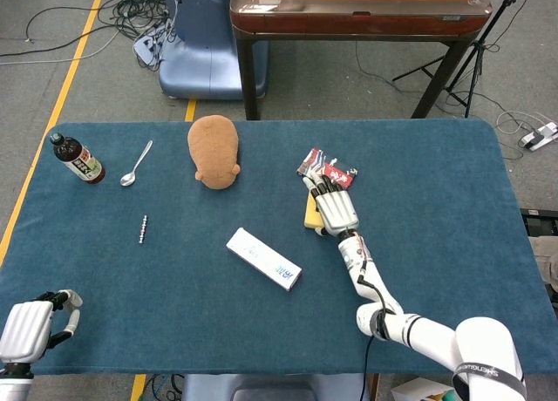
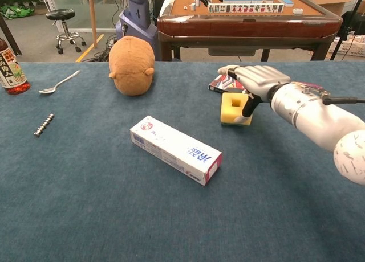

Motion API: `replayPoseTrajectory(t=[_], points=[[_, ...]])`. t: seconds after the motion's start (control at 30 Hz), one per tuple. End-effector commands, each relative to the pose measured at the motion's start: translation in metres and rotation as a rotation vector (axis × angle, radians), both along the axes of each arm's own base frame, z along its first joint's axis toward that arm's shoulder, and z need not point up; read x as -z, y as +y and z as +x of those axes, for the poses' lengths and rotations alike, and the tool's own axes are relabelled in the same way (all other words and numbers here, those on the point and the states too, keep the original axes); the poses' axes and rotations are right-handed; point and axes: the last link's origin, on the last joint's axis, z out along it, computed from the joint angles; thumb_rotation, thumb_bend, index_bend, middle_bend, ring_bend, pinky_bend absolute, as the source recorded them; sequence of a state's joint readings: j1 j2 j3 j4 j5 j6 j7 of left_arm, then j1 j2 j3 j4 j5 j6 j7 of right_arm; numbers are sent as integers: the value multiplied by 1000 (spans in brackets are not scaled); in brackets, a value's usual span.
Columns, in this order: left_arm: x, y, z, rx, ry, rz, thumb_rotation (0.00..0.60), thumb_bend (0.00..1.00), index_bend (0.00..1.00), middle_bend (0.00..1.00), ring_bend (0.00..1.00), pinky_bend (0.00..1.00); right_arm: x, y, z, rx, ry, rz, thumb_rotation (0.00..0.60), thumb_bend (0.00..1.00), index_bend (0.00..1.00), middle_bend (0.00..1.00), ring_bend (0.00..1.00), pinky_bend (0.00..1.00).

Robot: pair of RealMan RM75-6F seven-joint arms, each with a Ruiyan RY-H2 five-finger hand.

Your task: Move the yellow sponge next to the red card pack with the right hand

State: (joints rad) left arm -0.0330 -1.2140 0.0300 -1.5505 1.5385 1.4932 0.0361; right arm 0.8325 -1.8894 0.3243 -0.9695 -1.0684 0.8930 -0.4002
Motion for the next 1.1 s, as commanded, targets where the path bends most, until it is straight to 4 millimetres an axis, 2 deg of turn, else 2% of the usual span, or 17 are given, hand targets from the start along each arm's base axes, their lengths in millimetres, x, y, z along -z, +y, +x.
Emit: replayPoseTrajectory(t=[0.03, 0.4, 0.63, 0.8, 1.0, 1.1], points=[[0, -1, -1, -2, -1, 1, 600, 459, 502, 568, 494, 629, 2, -3, 8, -10, -10, 0, 600, 0, 35, 20, 29, 223], [-2, -2, -2, -2, 8, 0, 600, 459, 502, 568, 494, 629, 4, -13, 33, -45, -32, -2, 600, 0, 35, 20, 29, 222], [-7, 1, 0, 8, 14, 7, 600, 459, 502, 568, 493, 629, -8, -8, 33, -55, -69, 16, 600, 0, 35, 20, 29, 222], [-10, 4, 3, 19, 18, 15, 600, 459, 502, 568, 494, 629, -36, -3, 19, -60, -62, -25, 600, 0, 35, 20, 29, 222], [-12, 12, 9, 40, 27, 23, 600, 459, 502, 568, 494, 629, -89, 15, -11, -55, -4, -91, 600, 0, 35, 24, 29, 222], [-14, 18, 15, 62, 33, 33, 600, 459, 502, 568, 494, 629, -115, 29, -27, -46, 39, -108, 600, 0, 35, 28, 29, 222]])
